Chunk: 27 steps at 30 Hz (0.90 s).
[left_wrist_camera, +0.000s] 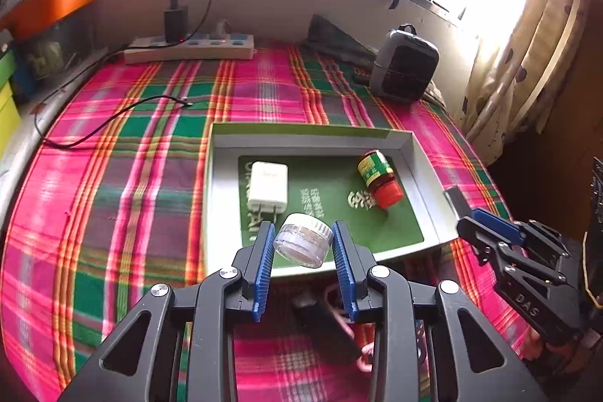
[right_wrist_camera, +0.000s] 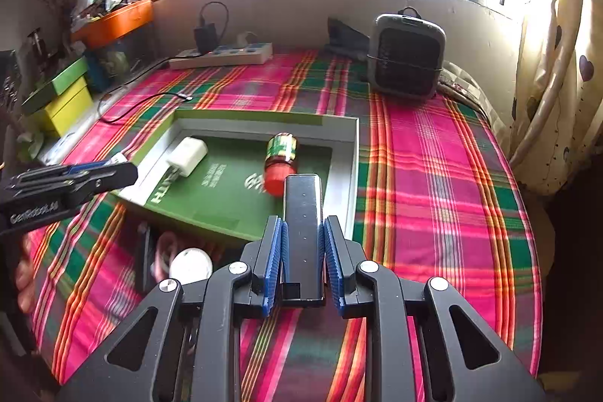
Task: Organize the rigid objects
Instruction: 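Carry the jar with left gripper while right gripper carries the black case into the tray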
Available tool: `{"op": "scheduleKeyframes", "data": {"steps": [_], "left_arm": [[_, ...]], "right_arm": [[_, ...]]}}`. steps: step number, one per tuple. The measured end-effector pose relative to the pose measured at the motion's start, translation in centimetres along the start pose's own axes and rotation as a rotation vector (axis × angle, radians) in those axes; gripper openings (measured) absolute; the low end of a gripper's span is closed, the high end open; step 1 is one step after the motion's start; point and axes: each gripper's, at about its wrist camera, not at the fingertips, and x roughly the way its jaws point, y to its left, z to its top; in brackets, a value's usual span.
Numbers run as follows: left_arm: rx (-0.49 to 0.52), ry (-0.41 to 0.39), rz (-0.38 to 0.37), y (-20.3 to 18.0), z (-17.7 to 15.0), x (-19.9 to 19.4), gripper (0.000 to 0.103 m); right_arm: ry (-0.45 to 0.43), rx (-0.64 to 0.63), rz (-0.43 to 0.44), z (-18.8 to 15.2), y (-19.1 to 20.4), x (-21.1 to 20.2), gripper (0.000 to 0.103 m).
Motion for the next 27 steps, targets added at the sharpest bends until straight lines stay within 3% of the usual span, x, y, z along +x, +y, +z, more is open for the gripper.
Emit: {"op": "scheduleKeyframes", "data": {"steps": [15,27], "left_arm": [[0.005,0.060,0.007,-0.4,2.3,5.1,0.030],[0.068,0.106,0.037,-1.8,2.4,8.4,0.030]], "right_arm": [[0.066,0.020,-0.002,3.0,-0.9,5.5,0.024],[0.117,0.001,-0.004,3.7,-0.8,8.7,0.024]]}}
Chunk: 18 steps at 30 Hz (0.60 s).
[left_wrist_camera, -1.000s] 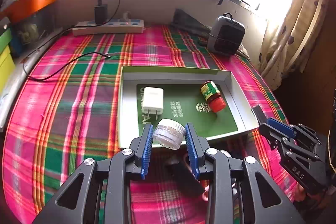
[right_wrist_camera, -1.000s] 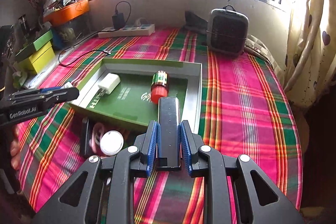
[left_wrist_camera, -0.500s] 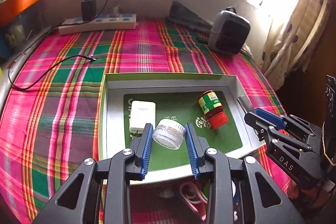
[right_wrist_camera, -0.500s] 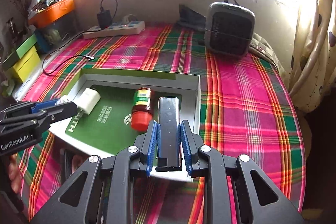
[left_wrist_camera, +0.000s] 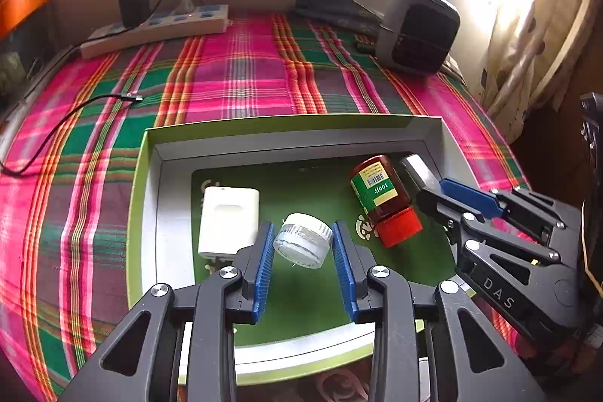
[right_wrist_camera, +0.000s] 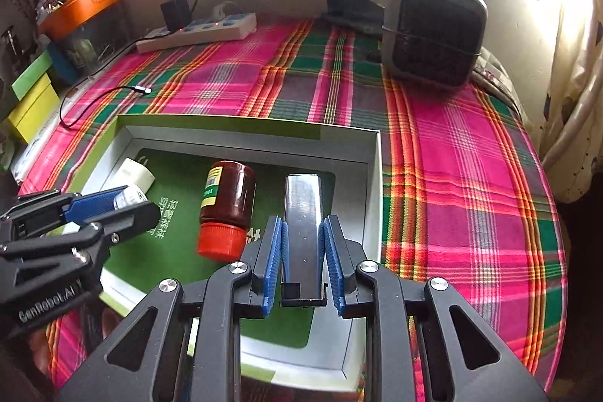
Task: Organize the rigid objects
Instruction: 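Carry the jar with left gripper while right gripper carries the black case into the tray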
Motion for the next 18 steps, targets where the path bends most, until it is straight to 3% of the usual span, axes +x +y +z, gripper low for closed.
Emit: {"op": "scheduleKeyframes", "data": {"steps": [18], "left_arm": [[-0.006,0.022,-0.001,0.0,0.1,1.4,0.031]], "right_arm": [[0.010,-0.021,-0.013,0.0,0.3,1.1,0.024]]}}
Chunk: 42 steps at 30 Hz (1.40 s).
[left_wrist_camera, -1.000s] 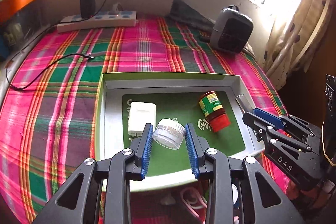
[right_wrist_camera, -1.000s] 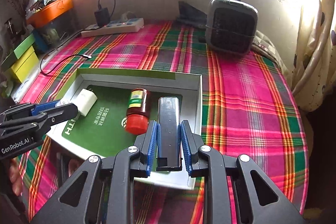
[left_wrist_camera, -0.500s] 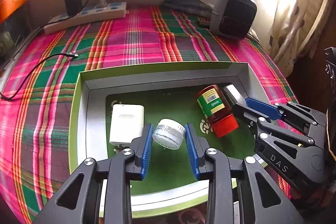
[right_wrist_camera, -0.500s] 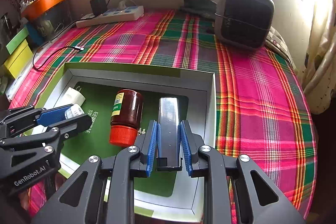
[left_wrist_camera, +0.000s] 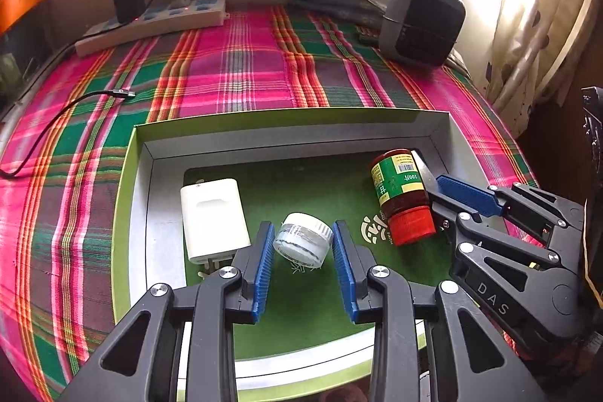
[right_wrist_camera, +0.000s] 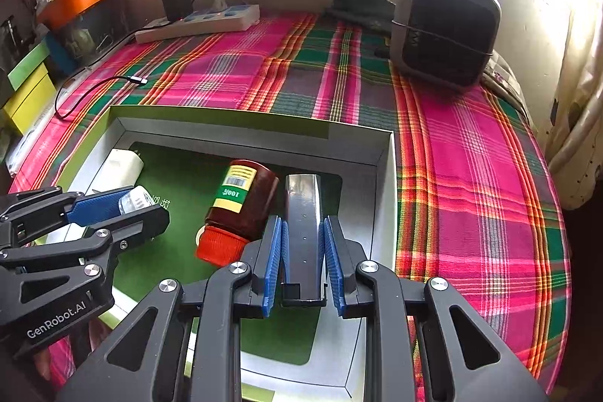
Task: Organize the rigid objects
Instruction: 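Carry the jar with left gripper while right gripper carries the black case into the tray, then open left gripper releasing the jar while right gripper releases the black case in the tray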
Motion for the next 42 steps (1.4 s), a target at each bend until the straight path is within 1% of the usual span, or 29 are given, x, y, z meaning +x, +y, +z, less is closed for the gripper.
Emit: {"op": "scheduleKeyframes", "data": {"steps": [10,11,14,18,23,25,27,28,31,42], "left_arm": [[-0.004,0.003,0.006,0.2,0.2,0.0,0.031],[-0.006,0.003,0.003,0.2,0.2,0.0,0.032],[-0.008,0.002,0.001,0.2,0.2,0.0,0.037],[-0.010,0.002,0.004,0.3,0.2,0.0,0.038],[-0.020,0.005,0.014,0.4,0.0,-0.2,0.039],[-0.026,0.005,0.009,0.5,-0.1,-0.4,0.042],[-0.026,0.007,0.011,0.4,-0.2,-0.5,0.042],[-0.025,0.007,0.013,0.4,-0.2,-0.6,0.042],[-0.029,0.000,0.005,0.3,-0.4,-1.0,0.043],[-0.047,-0.046,0.003,0.6,-1.5,-4.1,0.043]], "right_arm": [[-0.007,0.021,0.003,0.1,0.0,0.1,0.024],[-0.007,0.021,0.003,0.1,-0.1,0.0,0.024],[-0.013,0.026,0.001,0.1,0.0,-0.1,0.024],[-0.016,0.035,0.004,0.1,-0.1,-0.2,0.024],[-0.023,0.041,0.004,0.0,0.0,-0.5,0.027],[-0.027,0.043,0.001,-0.1,0.0,-0.6,0.028],[-0.029,0.047,0.002,-0.2,-0.1,-0.8,0.031],[-0.030,0.050,0.003,-0.2,-0.2,-0.8,0.035],[-0.036,0.055,0.002,-0.4,-0.2,-1.2,0.037],[-0.067,0.066,0.000,-1.1,0.2,-3.5,0.038]]}}
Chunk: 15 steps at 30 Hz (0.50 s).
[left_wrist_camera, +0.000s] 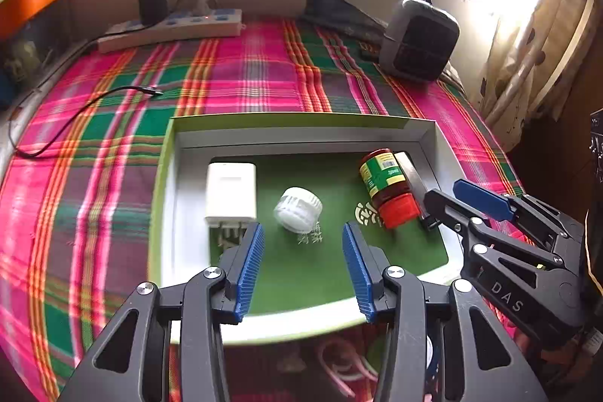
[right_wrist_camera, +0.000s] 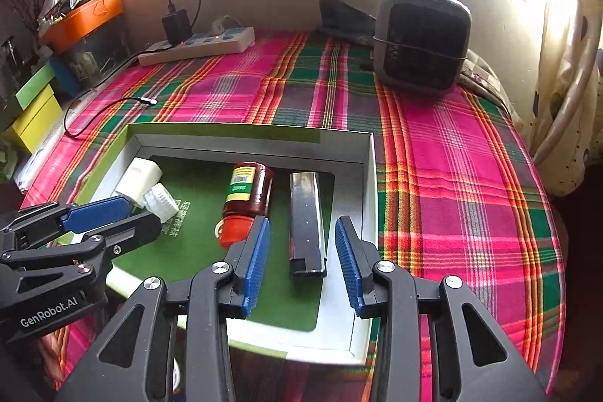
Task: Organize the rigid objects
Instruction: 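Open left gripper releasing the jar while right gripper releases the black case in the tray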
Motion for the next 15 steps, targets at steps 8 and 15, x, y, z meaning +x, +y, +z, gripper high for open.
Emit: {"op": "scheduleKeyframes", "data": {"steps": [8,15], "left_arm": [[-0.023,-0.034,0.000,0.9,-1.4,-2.9,0.043],[-0.049,-0.061,0.008,1.8,-3.4,-5.0,0.043]], "right_arm": [[-0.024,0.016,0.009,-1.1,0.2,-2.2,0.038],[-0.041,0.020,0.039,-3.0,0.5,-4.4,0.038]]}}
